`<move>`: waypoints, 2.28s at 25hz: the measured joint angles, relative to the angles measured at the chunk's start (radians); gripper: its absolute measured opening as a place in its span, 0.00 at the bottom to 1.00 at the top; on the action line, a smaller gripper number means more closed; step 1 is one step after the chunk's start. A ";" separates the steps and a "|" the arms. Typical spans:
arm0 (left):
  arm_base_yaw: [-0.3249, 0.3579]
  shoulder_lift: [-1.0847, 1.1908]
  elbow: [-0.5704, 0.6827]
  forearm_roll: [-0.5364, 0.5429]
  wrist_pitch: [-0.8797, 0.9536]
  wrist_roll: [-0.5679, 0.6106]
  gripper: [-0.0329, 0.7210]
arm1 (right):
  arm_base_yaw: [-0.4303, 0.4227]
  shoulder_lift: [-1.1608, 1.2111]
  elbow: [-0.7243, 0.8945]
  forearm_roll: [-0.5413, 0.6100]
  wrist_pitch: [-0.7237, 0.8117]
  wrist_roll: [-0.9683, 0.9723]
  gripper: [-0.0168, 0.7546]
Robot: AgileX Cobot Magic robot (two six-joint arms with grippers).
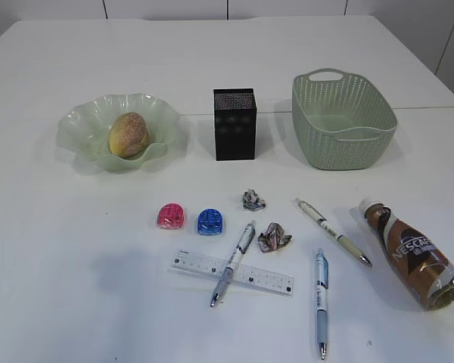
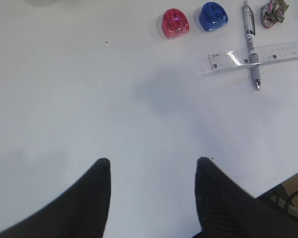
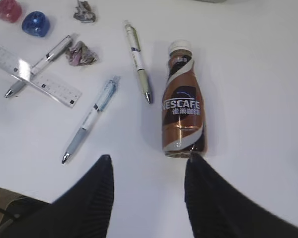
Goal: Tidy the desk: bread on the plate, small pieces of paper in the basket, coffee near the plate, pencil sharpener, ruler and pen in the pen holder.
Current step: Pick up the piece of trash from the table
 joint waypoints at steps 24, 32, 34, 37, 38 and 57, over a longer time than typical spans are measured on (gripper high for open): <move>0.000 0.000 0.000 0.026 -0.006 0.000 0.55 | 0.352 0.596 -0.342 0.043 0.040 -0.036 0.42; 0.000 0.000 0.000 0.026 -0.004 0.000 0.55 | 0.437 0.782 -0.530 -0.081 0.076 0.140 0.46; 0.000 0.000 0.000 0.026 -0.004 0.000 0.55 | 0.440 0.825 -0.562 -0.112 0.092 0.190 0.50; 0.000 0.000 0.000 0.026 -0.004 0.000 0.55 | 0.440 0.885 -0.599 -0.164 0.110 0.263 0.52; 0.000 0.000 0.000 0.026 -0.004 0.000 0.55 | 0.440 0.908 -0.607 -0.182 0.111 0.289 0.52; 0.000 0.000 0.002 0.026 -0.002 -0.016 0.55 | 0.451 1.136 -0.660 -0.183 0.022 0.358 0.55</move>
